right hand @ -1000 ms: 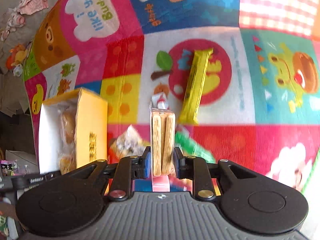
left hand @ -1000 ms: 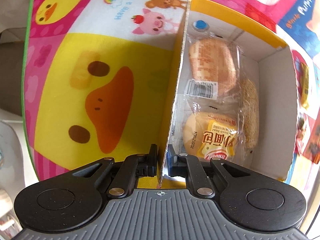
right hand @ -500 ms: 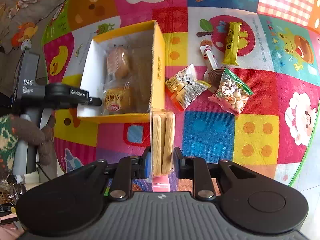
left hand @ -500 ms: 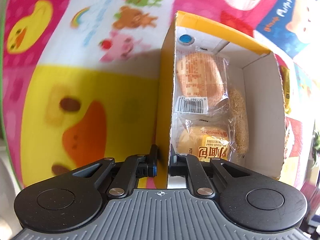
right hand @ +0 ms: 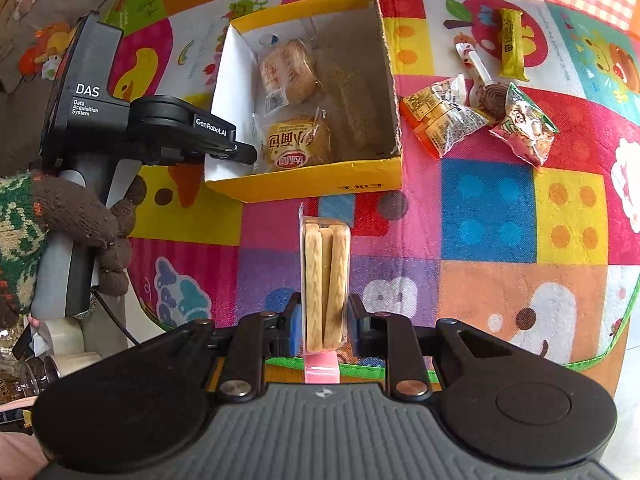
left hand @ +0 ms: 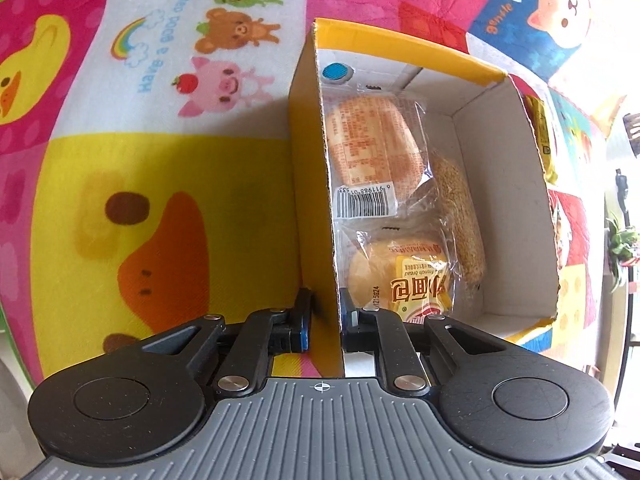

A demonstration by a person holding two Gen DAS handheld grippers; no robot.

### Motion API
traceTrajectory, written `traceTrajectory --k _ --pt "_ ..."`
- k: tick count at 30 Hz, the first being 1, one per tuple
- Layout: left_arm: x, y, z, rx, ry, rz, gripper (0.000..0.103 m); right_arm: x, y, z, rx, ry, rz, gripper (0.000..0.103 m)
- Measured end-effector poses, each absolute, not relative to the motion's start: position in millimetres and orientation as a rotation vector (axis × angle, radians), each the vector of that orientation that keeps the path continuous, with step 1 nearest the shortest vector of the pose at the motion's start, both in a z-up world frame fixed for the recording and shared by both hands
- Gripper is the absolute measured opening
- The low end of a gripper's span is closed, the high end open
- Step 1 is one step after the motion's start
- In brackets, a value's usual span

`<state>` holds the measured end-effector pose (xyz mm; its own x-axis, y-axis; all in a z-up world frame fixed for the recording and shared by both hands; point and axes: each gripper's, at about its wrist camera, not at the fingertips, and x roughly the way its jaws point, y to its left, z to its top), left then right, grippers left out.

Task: Organize objects
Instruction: 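Carry the wafer box into the yellow box and open the right tool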

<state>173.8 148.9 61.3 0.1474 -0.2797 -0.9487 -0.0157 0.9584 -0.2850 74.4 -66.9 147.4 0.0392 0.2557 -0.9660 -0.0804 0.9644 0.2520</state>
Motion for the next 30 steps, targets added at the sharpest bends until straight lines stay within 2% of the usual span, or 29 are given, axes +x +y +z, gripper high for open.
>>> traceTrajectory --k 12,17,23,26,30 --pt "175.9 157.4 55.5 -0.301 1.388 -0.185 0.016 79.6 -54.7 202.4 0.114 1.436 0.260 0.022" --pt "168.9 162.1 57.0 -0.330 1.394 -0.174 0.017 120.8 -50.5 222.8 0.065 1.375 0.271 0.022" --pt "167.8 163.3 56.9 -0.326 1.399 -0.169 0.017 182.7 -39.5 210.5 -0.031 1.346 0.219 0.022" --pt "168.7 167.1 55.8 -0.343 1.401 -0.156 0.017 196.7 -38.7 205.4 -0.020 1.346 0.213 0.025" --pt "168.7 171.7 54.0 -0.369 1.403 -0.152 0.018 191.5 -41.7 193.6 -0.045 1.372 0.219 0.035"
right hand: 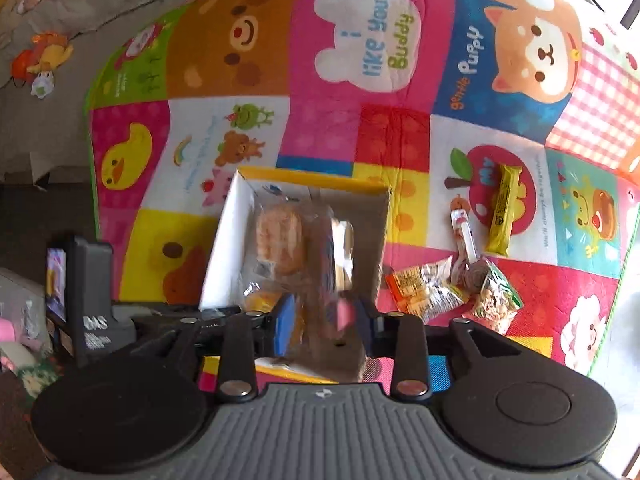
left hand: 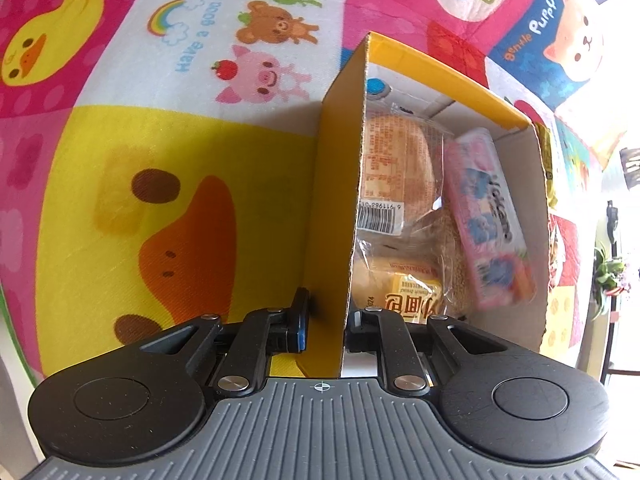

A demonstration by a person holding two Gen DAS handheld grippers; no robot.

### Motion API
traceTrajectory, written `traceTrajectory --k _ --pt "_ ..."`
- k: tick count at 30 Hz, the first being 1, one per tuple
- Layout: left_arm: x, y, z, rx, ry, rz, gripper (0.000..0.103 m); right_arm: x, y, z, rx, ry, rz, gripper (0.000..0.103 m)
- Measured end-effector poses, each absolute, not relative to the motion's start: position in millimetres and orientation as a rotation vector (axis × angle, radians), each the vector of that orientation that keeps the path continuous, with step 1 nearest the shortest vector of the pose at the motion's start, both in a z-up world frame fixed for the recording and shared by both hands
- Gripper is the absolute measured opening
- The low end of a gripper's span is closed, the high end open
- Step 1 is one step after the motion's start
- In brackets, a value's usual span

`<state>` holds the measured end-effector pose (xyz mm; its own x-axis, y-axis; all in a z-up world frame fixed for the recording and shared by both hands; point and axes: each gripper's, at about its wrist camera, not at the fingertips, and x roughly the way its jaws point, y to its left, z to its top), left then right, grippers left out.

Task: Organize objects
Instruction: 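Carry the wafer box into the yellow box and open the right tool, then grasp the yellow cheese stick with the right tool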

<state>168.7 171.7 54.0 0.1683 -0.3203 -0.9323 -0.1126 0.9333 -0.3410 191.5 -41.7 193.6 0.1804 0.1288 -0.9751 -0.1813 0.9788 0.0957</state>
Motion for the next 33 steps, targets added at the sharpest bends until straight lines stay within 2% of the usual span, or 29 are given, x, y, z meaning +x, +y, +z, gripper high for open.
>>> traceTrajectory --k 7,12,22,33 --pt "171.5 169.3 52.8 -0.381 1.420 -0.116 0.018 161.8 -81.3 157.5 -0.054 1.479 0.164 0.035" --pt "174.6 166.6 52.3 -0.398 1.449 -0.049 0.017 168.8 -137.8 148.3 -0.018 1.481 0.092 0.035" --pt "179.4 154.2 54.5 -0.399 1.496 0.101 0.014 268.4 -241.5 107.6 0.134 1.429 0.046 0.035" --pt "184.5 138.9 53.2 -0.374 1.515 0.179 0.014 362.2 -239.9 27.6 0.073 1.444 0.114 0.032"
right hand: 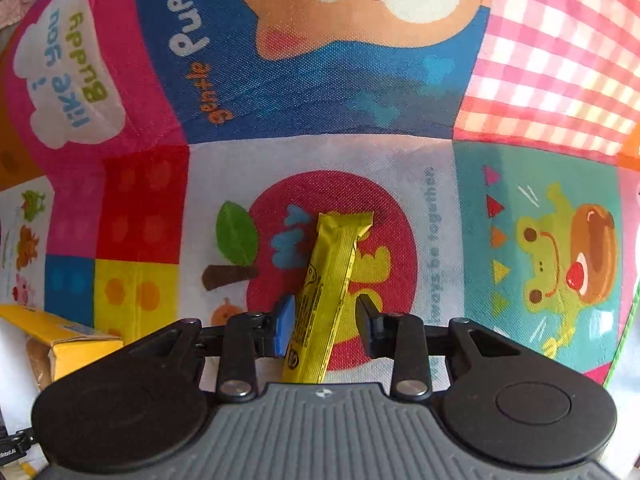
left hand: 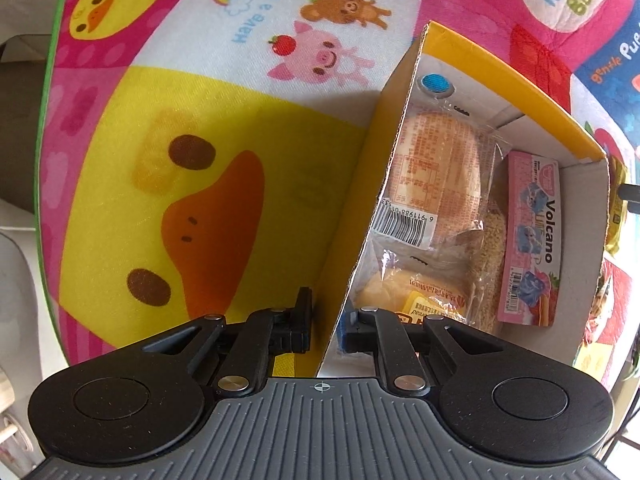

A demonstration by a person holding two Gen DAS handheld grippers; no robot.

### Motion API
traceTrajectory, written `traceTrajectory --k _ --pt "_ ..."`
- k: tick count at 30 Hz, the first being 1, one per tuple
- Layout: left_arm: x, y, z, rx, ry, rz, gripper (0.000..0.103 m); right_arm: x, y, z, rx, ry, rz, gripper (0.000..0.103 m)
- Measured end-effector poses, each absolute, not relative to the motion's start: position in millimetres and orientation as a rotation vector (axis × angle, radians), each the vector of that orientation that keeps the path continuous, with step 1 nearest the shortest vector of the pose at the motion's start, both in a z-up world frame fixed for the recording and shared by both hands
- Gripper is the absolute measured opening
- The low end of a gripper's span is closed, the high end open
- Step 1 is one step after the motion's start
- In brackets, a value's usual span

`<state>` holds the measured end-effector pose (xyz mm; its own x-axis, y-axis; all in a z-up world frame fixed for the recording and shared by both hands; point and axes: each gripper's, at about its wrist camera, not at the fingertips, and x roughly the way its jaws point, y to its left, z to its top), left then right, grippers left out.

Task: Organize objects
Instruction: 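Grasp the yellow cheese stick with the right tool, then lift the cheese stick and carry it toward the yellow box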

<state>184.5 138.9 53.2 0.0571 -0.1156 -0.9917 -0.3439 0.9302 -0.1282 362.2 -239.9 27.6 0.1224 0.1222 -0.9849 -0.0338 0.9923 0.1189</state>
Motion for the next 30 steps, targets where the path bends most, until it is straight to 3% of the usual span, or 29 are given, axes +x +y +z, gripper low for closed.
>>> traceTrajectory --k 8,16,30 --pt "182.8 132.5 51.0 -0.400 1.533 0.200 0.013 357.5 -221.3 16.6 -0.017 1.486 0.193 0.025" --pt "198.4 119.4 53.5 -0.429 1.499 0.117 0.014 328.4 -239.7 62.9 0.074 1.426 0.211 0.023" --pt "188.0 109.3 61.2 -0.337 1.486 -0.027 0.012 162.5 -211.8 136.5 0.192 1.456 0.204 0.018"
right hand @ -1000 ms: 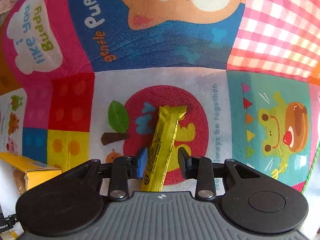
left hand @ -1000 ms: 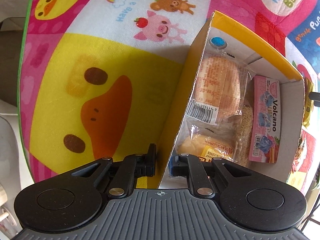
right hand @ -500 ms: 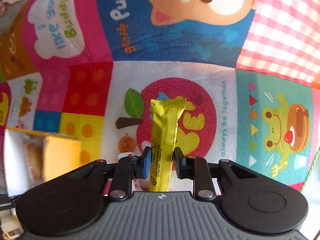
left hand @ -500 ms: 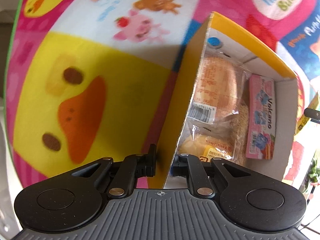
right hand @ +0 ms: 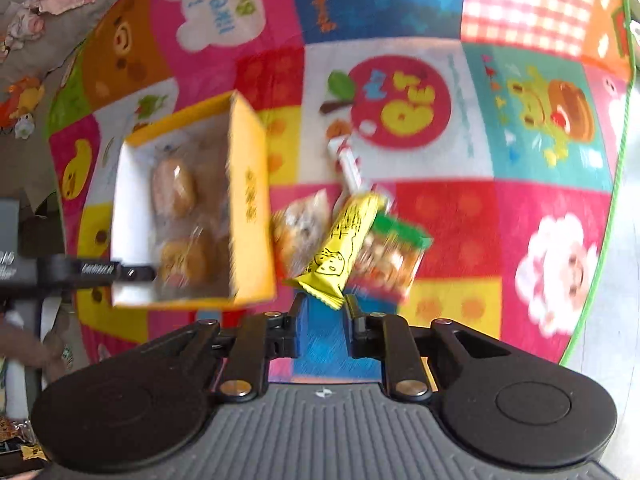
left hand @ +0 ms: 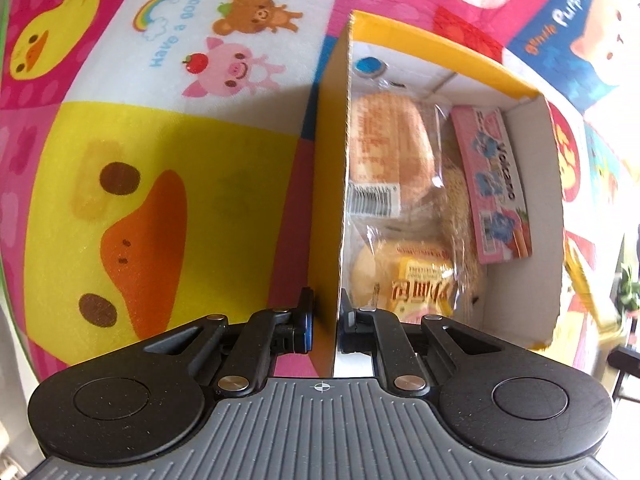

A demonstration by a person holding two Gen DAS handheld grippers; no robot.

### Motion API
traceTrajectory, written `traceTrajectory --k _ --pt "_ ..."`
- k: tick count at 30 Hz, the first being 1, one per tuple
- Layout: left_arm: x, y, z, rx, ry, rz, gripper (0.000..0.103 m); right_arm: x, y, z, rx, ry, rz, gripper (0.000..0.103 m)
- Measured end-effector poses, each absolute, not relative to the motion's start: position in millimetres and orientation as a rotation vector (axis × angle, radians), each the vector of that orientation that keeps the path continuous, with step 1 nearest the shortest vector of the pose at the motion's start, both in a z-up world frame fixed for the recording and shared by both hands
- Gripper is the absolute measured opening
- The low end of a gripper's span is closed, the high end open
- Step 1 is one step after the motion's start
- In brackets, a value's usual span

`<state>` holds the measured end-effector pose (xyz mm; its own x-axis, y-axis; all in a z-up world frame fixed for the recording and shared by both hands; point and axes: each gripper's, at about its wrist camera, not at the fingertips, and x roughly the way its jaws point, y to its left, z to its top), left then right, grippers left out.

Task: Organize objects
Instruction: 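Lift the cheese stick and carry it toward the yellow box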

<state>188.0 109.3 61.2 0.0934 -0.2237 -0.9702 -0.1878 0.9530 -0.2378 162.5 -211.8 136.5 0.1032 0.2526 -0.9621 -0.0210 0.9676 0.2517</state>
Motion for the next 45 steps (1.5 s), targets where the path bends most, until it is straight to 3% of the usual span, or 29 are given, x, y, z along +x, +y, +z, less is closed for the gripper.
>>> traceTrajectory --k 7,14,19,33,35,36,45 --pt "171.7 111.5 64.3 -0.310 1.484 -0.098 0.012 112.5 -190.5 146.6 0.209 1.484 0.175 0.017" --pt "171.7 110.7 62.2 -0.314 1.485 -0.116 0.013 128.4 -187.7 133.6 0.167 1.428 0.148 0.018" --pt "173.6 109.0 59.4 -0.353 1.494 -0.091 0.013 144.2 -157.1 113.8 -0.123 1.382 0.289 0.037" --pt "166.0 109.6 56.7 -0.453 1.459 0.060 0.014 194.0 -145.4 40.8 -0.209 1.434 0.515 0.037" --pt "165.8 108.1 55.5 -0.453 1.458 0.073 0.014 192.8 -140.7 38.0 -0.267 1.446 0.513 0.029" --pt "165.6 106.3 55.4 -0.448 1.458 0.078 0.013 191.5 -139.4 37.8 -0.278 1.459 0.514 0.022" --pt "174.4 103.4 58.8 -0.377 1.453 0.049 0.012 142.6 -158.0 82.2 -0.070 1.531 0.454 0.022"
